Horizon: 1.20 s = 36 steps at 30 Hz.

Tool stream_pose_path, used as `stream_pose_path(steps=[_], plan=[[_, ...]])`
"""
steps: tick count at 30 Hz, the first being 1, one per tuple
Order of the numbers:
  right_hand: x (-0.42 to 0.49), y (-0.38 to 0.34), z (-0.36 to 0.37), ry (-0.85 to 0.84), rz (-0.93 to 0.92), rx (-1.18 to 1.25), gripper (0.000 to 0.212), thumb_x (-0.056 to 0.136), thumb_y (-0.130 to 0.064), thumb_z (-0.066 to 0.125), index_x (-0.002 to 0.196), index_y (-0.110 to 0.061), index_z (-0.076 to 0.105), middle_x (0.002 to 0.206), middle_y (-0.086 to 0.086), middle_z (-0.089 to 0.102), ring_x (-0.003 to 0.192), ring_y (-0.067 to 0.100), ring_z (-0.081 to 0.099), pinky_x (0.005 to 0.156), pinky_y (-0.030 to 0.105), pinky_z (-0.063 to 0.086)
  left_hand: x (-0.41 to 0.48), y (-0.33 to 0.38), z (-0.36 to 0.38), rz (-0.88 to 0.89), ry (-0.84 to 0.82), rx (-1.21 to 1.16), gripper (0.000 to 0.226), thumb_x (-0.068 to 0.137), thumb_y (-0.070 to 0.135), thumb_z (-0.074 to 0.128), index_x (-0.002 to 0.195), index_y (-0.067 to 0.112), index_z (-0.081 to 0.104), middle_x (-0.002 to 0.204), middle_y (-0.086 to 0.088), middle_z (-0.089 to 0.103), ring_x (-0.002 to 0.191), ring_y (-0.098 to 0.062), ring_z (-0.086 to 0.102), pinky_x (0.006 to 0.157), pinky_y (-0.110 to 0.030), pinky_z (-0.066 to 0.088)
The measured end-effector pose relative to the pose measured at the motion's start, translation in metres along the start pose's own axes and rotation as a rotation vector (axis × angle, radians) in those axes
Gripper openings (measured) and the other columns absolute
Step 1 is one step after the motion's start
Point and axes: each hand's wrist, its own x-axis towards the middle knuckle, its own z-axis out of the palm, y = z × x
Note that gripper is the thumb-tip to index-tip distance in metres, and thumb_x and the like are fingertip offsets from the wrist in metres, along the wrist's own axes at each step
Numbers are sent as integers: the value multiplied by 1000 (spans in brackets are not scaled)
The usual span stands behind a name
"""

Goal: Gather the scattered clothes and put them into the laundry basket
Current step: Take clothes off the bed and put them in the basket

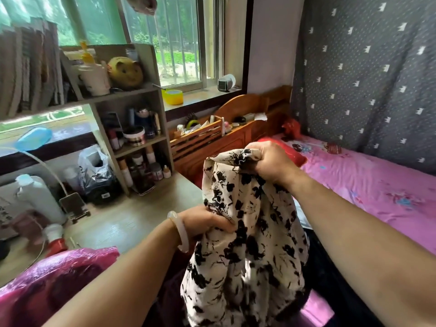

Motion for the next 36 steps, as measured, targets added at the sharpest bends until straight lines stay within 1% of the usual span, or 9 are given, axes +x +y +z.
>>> stream_pose_path(steps=[6, 11, 13, 15, 19, 23, 28, 32, 36], plan=[[-6, -20, 7, -94, -10, 176, 6, 84, -17, 65, 89, -14, 67, 85, 1, 71, 78, 10, 63, 74, 37, 55, 5, 6, 16, 40, -194, -505, 49, 49, 16, 85, 92, -3, 71, 85, -18, 72, 77, -28, 69, 80, -35, 57], [-6, 15, 15, -330, 239, -58, 42, 88, -21, 65, 128, -10, 56, 122, 11, 63, 110, 23, 58, 96, 34, 46, 18, 19, 21, 257, -168, -777, 43, 56, 20, 83, 93, 3, 69, 84, -15, 71, 77, -27, 69, 75, -36, 57], [-16, 46, 13, -130, 398, -9, 18, 88, -25, 65, 94, -8, 67, 96, 12, 68, 86, 22, 59, 78, 32, 46, 25, 23, 21, 353, -106, -815, 24, 65, 23, 76, 83, 9, 68, 78, -10, 70, 73, -24, 69, 71, -34, 57], [-31, 80, 8, -26, 586, 48, 46, 87, -47, 62, 58, -12, 55, 61, 9, 55, 59, 22, 51, 59, 30, 40, 35, 20, 19, 370, -20, -861, 25, 79, 32, 58, 73, 11, 70, 72, -5, 70, 68, -20, 68, 67, -31, 57], [-71, 126, 3, -523, 946, 275, 78, 77, -81, 36, 62, -9, 60, 57, 10, 61, 52, 23, 59, 54, 24, 45, 47, 14, 24, 300, 67, -918, 51, 91, 43, 38, 75, 9, 73, 71, -6, 71, 68, -21, 69, 65, -34, 57], [-100, 153, 20, -876, 837, 586, 109, 52, -94, 47, 110, -5, 71, 120, 14, 68, 112, 24, 63, 98, 30, 46, 64, 15, 32, 287, 153, -960, 54, 93, 41, 38, 67, 9, 73, 64, -6, 69, 61, -21, 69, 61, -31, 58], [-86, 130, 39, -535, 647, 1178, 106, 47, -63, 86, 134, -14, 53, 131, 5, 62, 122, 22, 57, 102, 36, 45, 78, 19, 42, 283, 178, -1015, 52, 90, 41, 41, 67, 8, 73, 66, -6, 70, 63, -22, 69, 64, -33, 59], [-55, 108, 32, -487, 528, 1568, 79, 53, -44, 91, 119, -6, 68, 121, 16, 66, 112, 28, 64, 93, 38, 53, 80, 14, 41, 200, 117, -982, 49, 86, 45, 45, 90, 6, 75, 87, -10, 73, 83, -26, 70, 82, -39, 56], [-40, 108, 25, -384, 574, 1532, 57, 49, -32, 94, 96, -7, 74, 106, 16, 68, 102, 30, 64, 101, 46, 47, 75, 11, 23, 82, 159, -830, 43, 83, 43, 57, 104, 9, 71, 98, -12, 71, 91, -29, 66, 89, -43, 48]])
